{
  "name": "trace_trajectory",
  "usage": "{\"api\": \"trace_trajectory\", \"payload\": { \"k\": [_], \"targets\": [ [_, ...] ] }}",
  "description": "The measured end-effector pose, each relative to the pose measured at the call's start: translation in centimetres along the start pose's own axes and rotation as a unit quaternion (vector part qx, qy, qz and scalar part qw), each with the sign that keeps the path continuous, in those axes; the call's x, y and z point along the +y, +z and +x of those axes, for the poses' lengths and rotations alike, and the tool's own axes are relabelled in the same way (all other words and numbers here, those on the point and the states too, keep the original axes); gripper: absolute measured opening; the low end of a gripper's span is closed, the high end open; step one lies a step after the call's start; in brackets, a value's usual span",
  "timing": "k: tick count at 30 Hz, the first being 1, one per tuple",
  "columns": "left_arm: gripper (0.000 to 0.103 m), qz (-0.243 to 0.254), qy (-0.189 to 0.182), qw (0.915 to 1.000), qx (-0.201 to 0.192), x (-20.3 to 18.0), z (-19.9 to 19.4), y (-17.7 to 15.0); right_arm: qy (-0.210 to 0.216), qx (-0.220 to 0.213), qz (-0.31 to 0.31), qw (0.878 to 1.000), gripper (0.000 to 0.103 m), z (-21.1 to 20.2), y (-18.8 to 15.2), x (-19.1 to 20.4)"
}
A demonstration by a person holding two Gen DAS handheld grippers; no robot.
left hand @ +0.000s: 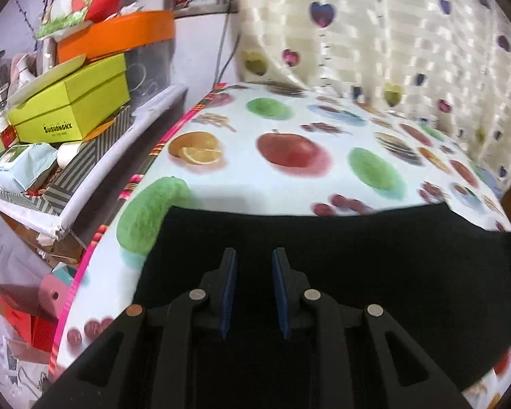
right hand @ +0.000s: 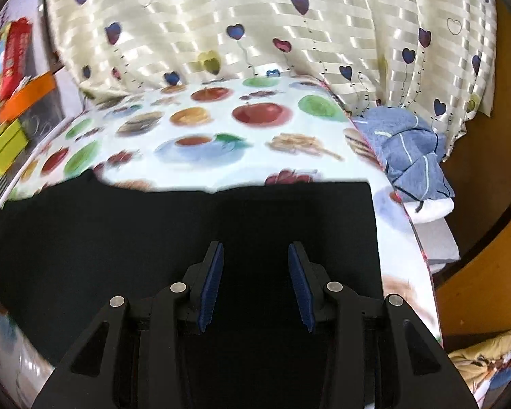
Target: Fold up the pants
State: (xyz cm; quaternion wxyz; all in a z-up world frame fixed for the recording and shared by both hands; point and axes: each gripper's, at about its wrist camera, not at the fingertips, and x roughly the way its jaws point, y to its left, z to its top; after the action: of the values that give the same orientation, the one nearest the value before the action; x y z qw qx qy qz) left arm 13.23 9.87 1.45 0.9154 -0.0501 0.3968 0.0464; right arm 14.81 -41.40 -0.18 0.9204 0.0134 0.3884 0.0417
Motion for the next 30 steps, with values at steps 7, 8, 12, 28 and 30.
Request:
{"api": "trace_trajectory", "payload": {
  "k": [7, 8, 12, 28, 30],
  "targets": [
    [0.024, 0.006, 0.014, 0.9998, 0.009, 0.3, 1.5, -0.8, -0.020, 0.036, -0.003, 0.999, 0.041, 2.0, 0.9, -0.5],
    [0.024, 0.006, 0.014, 0.9998, 0.009, 0.4, 1.5, -0.8, -0.026, 0.034, -0.008, 0.999, 0.041, 1.6, 1.2, -0.1],
    [0.024, 0.001, 0.006, 0.9999, 0.010, 0.7, 1.6, -0.6, -0.039, -0.010, -0.034, 0.999, 0.041, 0.5, 2.7, 0.8],
    [0.025, 0.020, -0.004, 0.9998, -0.003, -0.8, -1.2, -2.4, 0.003, -0.005, -0.028, 1.000, 0.041, -2.0, -0.1, 3.1],
    [0.025, 0.022, -0.012, 0.9996, -0.012, -1.4, -2.6, -3.3, 0.014, -0.002, -0.037, 0.999, 0.041, -2.5, -1.1, 4.3]
  ]
}}
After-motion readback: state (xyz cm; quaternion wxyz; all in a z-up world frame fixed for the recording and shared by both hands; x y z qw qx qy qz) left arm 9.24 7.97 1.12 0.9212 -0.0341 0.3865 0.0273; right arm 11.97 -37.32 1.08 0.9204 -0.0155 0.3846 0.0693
